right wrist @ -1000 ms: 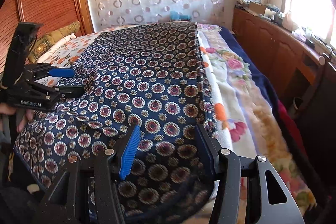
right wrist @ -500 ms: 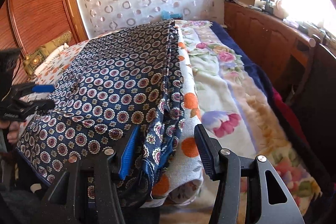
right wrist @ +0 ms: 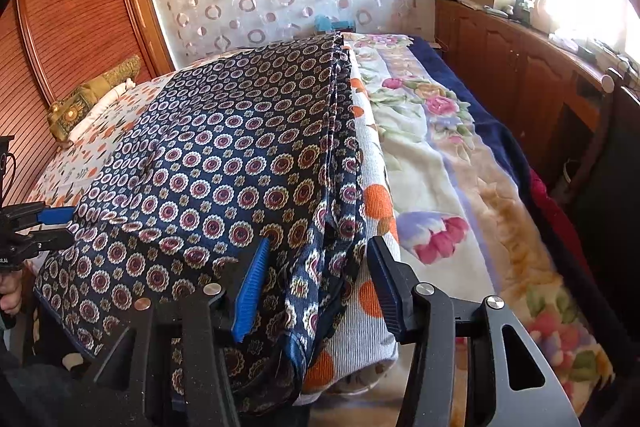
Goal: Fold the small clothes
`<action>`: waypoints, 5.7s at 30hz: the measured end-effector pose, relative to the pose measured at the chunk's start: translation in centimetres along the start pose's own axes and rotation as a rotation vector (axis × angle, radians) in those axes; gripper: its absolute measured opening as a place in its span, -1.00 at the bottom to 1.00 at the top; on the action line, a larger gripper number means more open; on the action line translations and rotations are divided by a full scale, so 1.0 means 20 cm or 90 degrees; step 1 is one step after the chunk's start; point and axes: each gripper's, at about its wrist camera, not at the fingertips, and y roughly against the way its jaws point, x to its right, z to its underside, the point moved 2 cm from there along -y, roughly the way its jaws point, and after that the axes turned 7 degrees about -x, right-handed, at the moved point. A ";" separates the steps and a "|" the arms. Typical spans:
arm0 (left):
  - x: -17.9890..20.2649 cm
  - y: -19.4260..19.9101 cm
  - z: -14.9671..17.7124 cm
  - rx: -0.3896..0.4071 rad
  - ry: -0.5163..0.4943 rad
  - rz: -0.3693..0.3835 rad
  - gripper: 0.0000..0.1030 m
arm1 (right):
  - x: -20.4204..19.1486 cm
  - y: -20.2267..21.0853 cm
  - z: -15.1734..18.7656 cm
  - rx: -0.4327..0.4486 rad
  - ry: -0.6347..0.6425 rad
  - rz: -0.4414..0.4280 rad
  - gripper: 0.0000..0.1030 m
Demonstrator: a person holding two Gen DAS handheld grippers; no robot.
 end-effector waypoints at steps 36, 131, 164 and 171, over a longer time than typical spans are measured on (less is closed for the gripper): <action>0.04 0.07 0.14 0.016 0.015 0.083 -0.80 | -0.08 0.01 0.01 -0.011 0.027 -0.039 -0.88; -0.73 -0.47 -1.21 0.022 0.035 -0.115 0.36 | -0.08 -0.11 -0.73 0.059 0.125 0.038 0.22; -0.58 -0.34 -0.97 0.025 0.093 0.084 -0.86 | -0.08 -0.27 -0.71 -0.068 0.058 -0.033 0.22; -0.60 -0.09 -0.87 0.084 0.095 0.084 -0.87 | -0.08 -0.27 -0.71 -0.068 0.073 -0.040 0.22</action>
